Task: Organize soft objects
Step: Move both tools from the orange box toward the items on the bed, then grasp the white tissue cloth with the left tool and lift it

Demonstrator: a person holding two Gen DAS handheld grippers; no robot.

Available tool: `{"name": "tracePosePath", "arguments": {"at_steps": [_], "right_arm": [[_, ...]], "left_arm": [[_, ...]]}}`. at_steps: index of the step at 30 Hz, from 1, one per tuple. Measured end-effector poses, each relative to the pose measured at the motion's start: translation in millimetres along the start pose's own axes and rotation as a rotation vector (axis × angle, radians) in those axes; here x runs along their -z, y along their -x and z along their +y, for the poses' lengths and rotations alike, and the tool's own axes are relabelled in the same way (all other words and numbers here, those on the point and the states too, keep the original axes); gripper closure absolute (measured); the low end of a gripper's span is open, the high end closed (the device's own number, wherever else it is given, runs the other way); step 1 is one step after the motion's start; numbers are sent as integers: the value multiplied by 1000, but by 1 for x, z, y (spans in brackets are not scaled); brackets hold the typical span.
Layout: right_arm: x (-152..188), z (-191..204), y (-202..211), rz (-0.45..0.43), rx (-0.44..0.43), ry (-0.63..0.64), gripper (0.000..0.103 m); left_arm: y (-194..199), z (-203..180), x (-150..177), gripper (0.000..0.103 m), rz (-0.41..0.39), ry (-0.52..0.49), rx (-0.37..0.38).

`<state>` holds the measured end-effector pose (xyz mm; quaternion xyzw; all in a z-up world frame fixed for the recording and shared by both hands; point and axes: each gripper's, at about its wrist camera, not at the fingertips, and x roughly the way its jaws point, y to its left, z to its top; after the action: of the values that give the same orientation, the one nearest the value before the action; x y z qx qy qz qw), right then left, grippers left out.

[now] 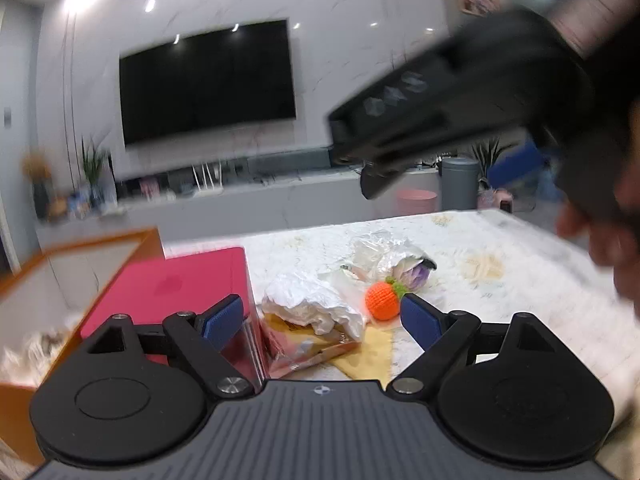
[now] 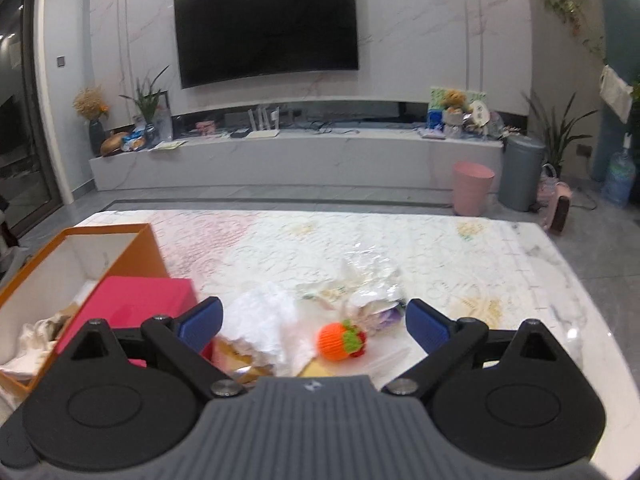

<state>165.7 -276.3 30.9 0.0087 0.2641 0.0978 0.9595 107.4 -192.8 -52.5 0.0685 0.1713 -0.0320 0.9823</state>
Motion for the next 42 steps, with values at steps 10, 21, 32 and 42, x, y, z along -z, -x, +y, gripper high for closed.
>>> {"name": "tracePosePath", "arguments": {"at_steps": [10, 21, 32, 42], "right_arm": [[18, -41, -22, 44, 67, -102, 7], [35, -79, -27, 55, 300, -70, 8], [44, -103, -28, 91, 344, -150, 8], [43, -85, -32, 89, 287, -122, 13]], "left_arm": [[-28, -39, 17, 0, 59, -53, -15], [-82, -80, 12, 0, 97, 50, -311], [-98, -65, 0, 16, 160, 195, -345], [-66, -32, -3, 91, 189, 183, -215]]}}
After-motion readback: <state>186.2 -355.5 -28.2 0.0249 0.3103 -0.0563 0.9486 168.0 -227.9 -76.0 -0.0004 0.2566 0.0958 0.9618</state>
